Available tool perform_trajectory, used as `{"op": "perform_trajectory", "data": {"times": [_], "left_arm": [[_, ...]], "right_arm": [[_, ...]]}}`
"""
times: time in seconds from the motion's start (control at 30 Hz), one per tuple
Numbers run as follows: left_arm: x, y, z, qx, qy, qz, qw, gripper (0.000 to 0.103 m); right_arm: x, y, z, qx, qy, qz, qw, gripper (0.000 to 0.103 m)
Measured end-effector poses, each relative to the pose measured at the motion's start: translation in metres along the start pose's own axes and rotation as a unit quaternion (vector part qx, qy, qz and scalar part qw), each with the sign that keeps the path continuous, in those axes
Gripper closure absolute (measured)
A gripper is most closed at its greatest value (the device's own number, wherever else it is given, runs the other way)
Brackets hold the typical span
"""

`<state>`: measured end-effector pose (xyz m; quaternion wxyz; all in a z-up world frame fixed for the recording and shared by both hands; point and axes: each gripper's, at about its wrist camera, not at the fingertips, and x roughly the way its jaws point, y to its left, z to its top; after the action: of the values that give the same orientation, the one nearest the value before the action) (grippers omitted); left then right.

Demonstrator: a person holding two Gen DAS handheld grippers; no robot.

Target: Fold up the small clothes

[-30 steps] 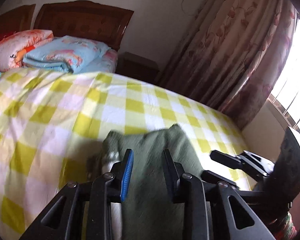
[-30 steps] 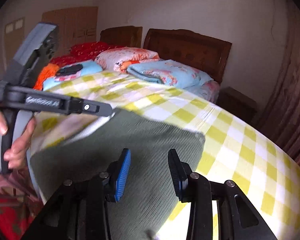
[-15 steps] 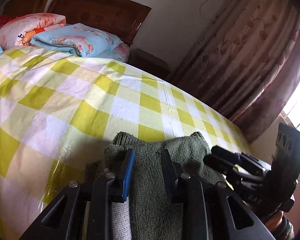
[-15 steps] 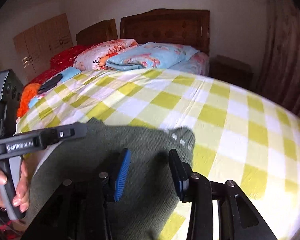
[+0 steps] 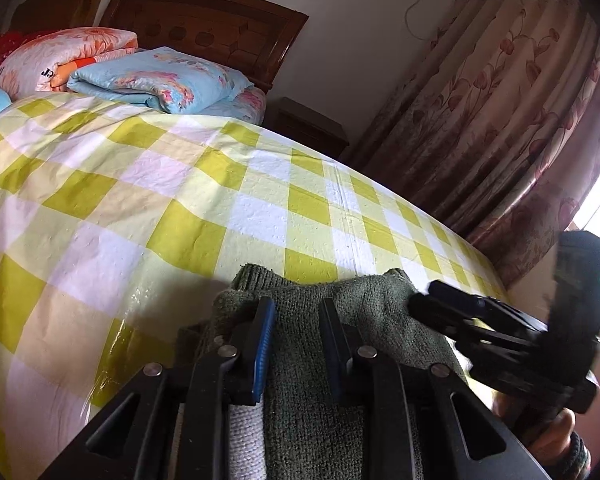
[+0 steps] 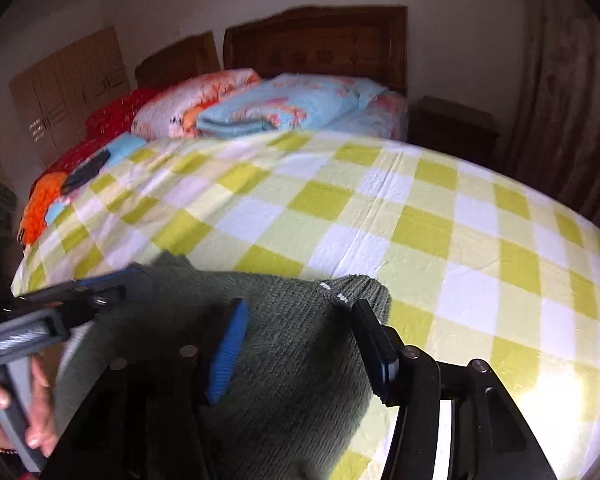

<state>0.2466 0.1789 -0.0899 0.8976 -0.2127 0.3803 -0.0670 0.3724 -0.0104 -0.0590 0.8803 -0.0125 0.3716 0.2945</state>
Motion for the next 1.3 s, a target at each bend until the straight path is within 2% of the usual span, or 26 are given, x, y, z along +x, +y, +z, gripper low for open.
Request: {"op": "perform_trajectory", "data": {"times": [0.1,0.2,0.27,0.33,0.47,0.53,0.57,0.63,0.83,0.97,1.07,1.2,1.3], "left_arm": [[0.000,-0.001,0.000,0.001,0.000,0.002,1.0000,0.079],[0.000,-0.003,-0.001,0.006,-0.001,0.007,1.0000,0.079],[0.000,-0.005,-0.001,0.009,-0.001,0.009,0.9999,0.079],[0.000,-0.005,-0.001,0.012,-0.001,0.012,0.9999,0.079],[0.000,-0.006,-0.002,0.015,-0.002,0.015,0.9998,0.079],[0.000,-0.006,-0.002,0.016,-0.003,0.016,0.9998,0.079],[0.000,-0.006,-0.002,0.015,-0.003,0.015,0.9998,0.079],[0.000,-0.007,-0.003,0.017,-0.003,0.016,0.9997,0.079],[0.000,-0.008,-0.002,0.019,-0.004,0.018,0.9996,0.079],[0.000,-0.010,-0.003,0.026,-0.006,0.027,0.9993,0.079],[-0.002,-0.017,-0.006,0.043,-0.012,0.044,0.9980,0.079],[-0.003,-0.031,-0.011,0.082,-0.017,0.079,0.9933,0.078],[-0.004,-0.038,-0.015,0.102,-0.025,0.098,0.9896,0.077]], "right_arm": [[-0.020,0.020,-0.012,-0.035,-0.005,0.017,0.999,0.000],[-0.013,0.027,-0.036,-0.058,0.039,0.013,0.997,0.000],[-0.026,0.021,-0.046,-0.038,0.016,0.017,0.999,0.000],[-0.044,0.024,-0.051,-0.032,-0.002,0.002,0.999,0.000],[-0.075,0.056,-0.073,-0.083,-0.026,0.015,0.996,0.000],[-0.079,0.069,-0.091,-0.103,-0.011,0.030,0.994,0.000],[-0.078,0.074,-0.101,-0.114,0.000,0.025,0.993,0.000],[-0.086,0.080,-0.118,-0.131,-0.017,0.005,0.991,0.000],[-0.105,0.071,-0.141,-0.107,0.000,0.004,0.994,0.000],[-0.119,0.061,-0.148,-0.079,-0.022,0.017,0.996,0.000],[-0.127,0.054,-0.145,-0.066,-0.040,0.019,0.997,0.000],[-0.132,0.041,-0.137,-0.019,-0.062,0.041,0.997,0.000],[-0.123,0.042,-0.133,-0.011,-0.058,0.056,0.997,0.000]]}}
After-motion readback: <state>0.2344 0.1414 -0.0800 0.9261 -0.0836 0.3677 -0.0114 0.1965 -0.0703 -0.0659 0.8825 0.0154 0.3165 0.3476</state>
